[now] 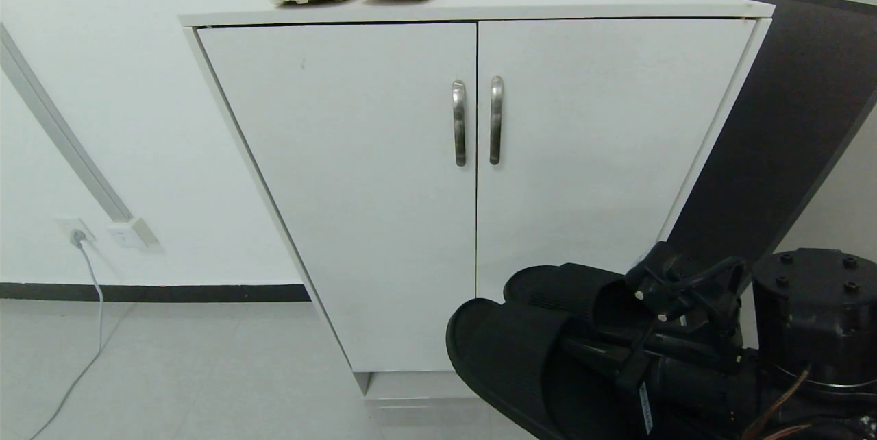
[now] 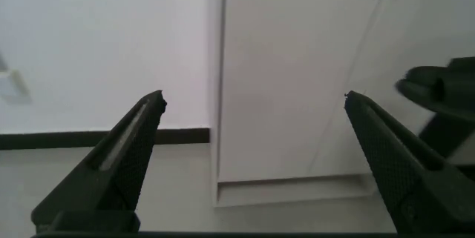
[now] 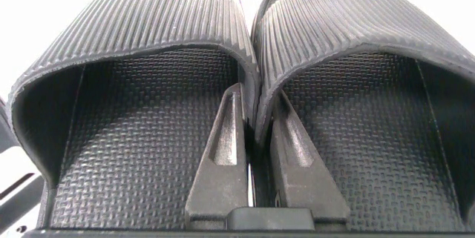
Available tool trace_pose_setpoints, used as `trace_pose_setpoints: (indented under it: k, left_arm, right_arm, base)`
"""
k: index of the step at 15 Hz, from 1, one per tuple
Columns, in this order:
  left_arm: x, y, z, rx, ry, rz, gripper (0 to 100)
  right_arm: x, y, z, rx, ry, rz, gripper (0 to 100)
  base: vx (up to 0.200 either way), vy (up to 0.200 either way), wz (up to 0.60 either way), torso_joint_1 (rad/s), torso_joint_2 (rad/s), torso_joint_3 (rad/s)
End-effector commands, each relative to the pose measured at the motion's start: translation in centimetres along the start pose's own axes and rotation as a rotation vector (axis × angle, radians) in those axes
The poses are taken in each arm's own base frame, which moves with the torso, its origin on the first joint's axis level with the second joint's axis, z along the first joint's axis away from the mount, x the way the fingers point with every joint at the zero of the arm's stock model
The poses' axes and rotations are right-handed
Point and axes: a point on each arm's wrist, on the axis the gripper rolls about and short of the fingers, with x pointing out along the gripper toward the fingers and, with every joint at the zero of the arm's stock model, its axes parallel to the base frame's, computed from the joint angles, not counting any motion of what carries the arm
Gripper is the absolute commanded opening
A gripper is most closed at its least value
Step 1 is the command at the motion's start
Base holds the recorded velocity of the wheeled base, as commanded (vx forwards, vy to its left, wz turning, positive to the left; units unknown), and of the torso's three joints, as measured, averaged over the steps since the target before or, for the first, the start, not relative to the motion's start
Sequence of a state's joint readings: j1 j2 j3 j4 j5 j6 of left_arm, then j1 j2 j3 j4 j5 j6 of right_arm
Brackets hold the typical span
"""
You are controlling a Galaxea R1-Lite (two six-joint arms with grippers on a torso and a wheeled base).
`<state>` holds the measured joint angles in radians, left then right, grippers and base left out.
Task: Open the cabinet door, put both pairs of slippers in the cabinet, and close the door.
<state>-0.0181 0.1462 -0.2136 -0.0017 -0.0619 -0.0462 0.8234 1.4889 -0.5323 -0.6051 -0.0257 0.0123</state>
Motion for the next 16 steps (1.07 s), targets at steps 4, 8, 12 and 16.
trace_pose_setpoints:
  k: [4,8,12,16]
  left_arm:
    - [9.0,-0.2,3.4,-0.056,0.221,-0.239,100]
    - [13.6,-2.1,4.5,-0.060,0.235,-0.462,100]
    - [18.8,-5.4,5.4,-0.102,0.197,-0.554,100]
    - [22.8,-10.5,6.9,-0.110,0.148,-0.643,100]
  right_arm:
    - [0.0,-0.1,-0.1,0.002,0.003,-0.003,0]
    - [0.1,-0.1,-0.1,0.002,0.004,-0.003,0]
    - [0.1,-0.1,-0.2,0.004,0.009,-0.001,0]
    - [0.2,-0.1,-0.2,0.004,0.012,0.015,0]
  base:
    - [0.000,0.000,0.00,0.000,0.00,0.000]
    - [0.000,0.000,0.00,0.000,0.00,0.000]
    - [0.000,0.000,0.00,0.000,0.00,0.000]
    - [0.000,0.000,0.00,0.000,0.00,0.000]
